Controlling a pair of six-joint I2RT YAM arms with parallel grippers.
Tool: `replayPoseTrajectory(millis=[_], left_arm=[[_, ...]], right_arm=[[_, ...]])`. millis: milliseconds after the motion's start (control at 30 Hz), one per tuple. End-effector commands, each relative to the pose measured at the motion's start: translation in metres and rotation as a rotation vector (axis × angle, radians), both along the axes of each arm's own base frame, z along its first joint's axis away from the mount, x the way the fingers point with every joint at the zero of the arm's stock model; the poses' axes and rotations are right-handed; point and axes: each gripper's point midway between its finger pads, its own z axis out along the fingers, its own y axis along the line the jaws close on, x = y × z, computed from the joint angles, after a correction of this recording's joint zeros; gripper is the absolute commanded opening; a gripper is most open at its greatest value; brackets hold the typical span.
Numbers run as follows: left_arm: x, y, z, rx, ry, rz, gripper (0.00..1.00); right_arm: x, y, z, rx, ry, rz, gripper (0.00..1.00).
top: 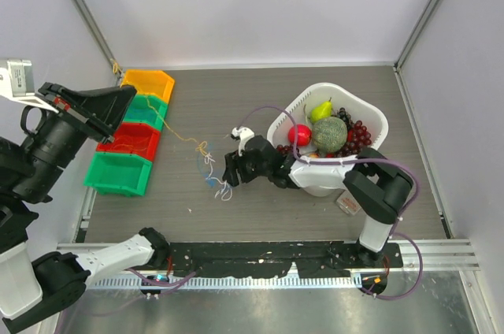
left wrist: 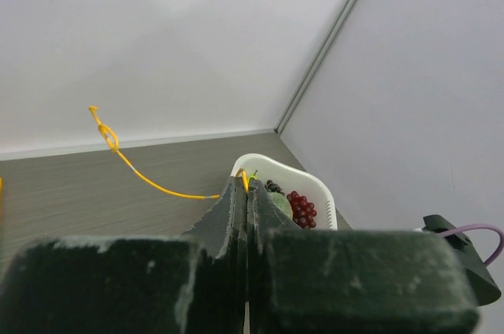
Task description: Untangle the cables
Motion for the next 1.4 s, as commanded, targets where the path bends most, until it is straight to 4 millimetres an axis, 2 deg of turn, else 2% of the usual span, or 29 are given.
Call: replayPoseTrajectory(millis=[0,33,67,200,300,367,400,467,500,600,633,667,700,733,767,833,933,1033,1100,1133,1200,1233,1267,1300,1333,1367], left_arm=[[0.005,-0.007,0.003,-0.008,-0.002,-0.014,0.00],[0.004,-0.008,0.004,-0.011,0.000,-0.019,0.00],[0.005,-0.010,0.003,-0.010,0.000,-0.024,0.00],[0.005,-0.012,0.005,-0.014,-0.001,-0.033,0.00],[0.006,-0.012,0.007,-0.015,-0.004,-0.029,0.00],[0.005,-0.012,0.008,-0.017,-0.005,-0.033,0.00],[0.005,-0.012,0.009,-0.020,-0.006,-0.035,0.00],[0.005,-0.015,0.009,-0.019,-0.005,-0.042,0.00],[0.005,-0.015,0.011,-0.024,-0.009,-0.043,0.00],[0.004,-0.015,0.014,-0.035,-0.021,-0.048,0.00],[0.004,-0.015,0.016,-0.039,-0.025,-0.047,0.00],[0.005,-0.016,0.016,-0.039,-0.024,-0.049,0.00],[0.005,-0.017,0.018,-0.041,-0.028,-0.053,0.00],[0.004,-0.017,0.019,-0.042,-0.031,-0.056,0.00],[0.004,-0.018,0.021,-0.042,-0.031,-0.062,0.00],[0.003,-0.020,0.024,-0.043,-0.034,-0.072,0.00],[-0.001,-0.022,0.030,-0.062,-0.043,-0.097,0.00],[-0.006,-0.029,0.037,-0.082,-0.060,-0.141,0.00],[-0.008,-0.032,0.042,-0.099,-0.069,-0.164,0.00],[-0.009,-0.033,0.045,-0.105,-0.074,-0.172,0.00],[-0.011,-0.033,0.049,-0.114,-0.081,-0.180,0.00],[-0.011,-0.033,0.053,-0.122,-0.091,-0.180,0.00],[-0.013,-0.032,0.057,-0.129,-0.101,-0.183,0.00],[-0.015,-0.032,0.062,-0.137,-0.113,-0.190,0.00],[-0.018,-0.032,0.068,-0.151,-0.128,-0.200,0.00],[-0.020,-0.032,0.073,-0.162,-0.145,-0.207,0.00]], right_arm=[[-0.044,0.038,0.098,0.223,-0.210,0.307,0.69],[-0.048,0.037,0.113,0.257,-0.233,0.319,0.69],[-0.048,0.036,0.118,0.264,-0.241,0.313,0.69],[-0.029,0.026,0.155,0.266,-0.302,0.196,0.69],[-0.020,0.018,0.171,0.232,-0.348,0.153,0.69],[-0.031,0.018,0.187,0.256,-0.389,0.223,0.69],[-0.049,0.022,0.194,0.311,-0.390,0.324,0.70],[-0.067,0.026,0.197,0.369,-0.390,0.420,0.71],[-0.075,0.032,0.213,0.454,-0.403,0.453,0.71],[-0.078,0.043,0.215,0.545,-0.435,0.447,0.72],[-0.076,0.047,0.210,0.548,-0.428,0.437,0.72],[-0.074,0.049,0.219,0.591,-0.453,0.418,0.72],[-0.070,0.053,0.211,0.589,-0.444,0.408,0.72],[-0.067,0.056,0.217,0.614,-0.460,0.392,0.72],[-0.064,0.061,0.210,0.608,-0.453,0.390,0.72],[-0.057,0.067,0.209,0.604,-0.466,0.374,0.72],[-0.038,0.072,0.204,0.572,-0.511,0.314,0.73],[-0.004,0.068,0.191,0.556,-0.522,0.210,0.73],[0.012,0.066,0.196,0.594,-0.506,0.145,0.72],[0.016,0.067,0.196,0.600,-0.501,0.136,0.69],[0.023,0.070,0.196,0.605,-0.488,0.115,0.47],[0.028,0.073,0.190,0.591,-0.471,0.103,0.29],[0.030,0.075,0.181,0.580,-0.454,0.097,0.23],[0.032,0.076,0.177,0.583,-0.442,0.088,0.11],[0.035,0.078,0.165,0.573,-0.426,0.083,0.03],[0.038,0.078,0.161,0.573,-0.413,0.069,0.00]])
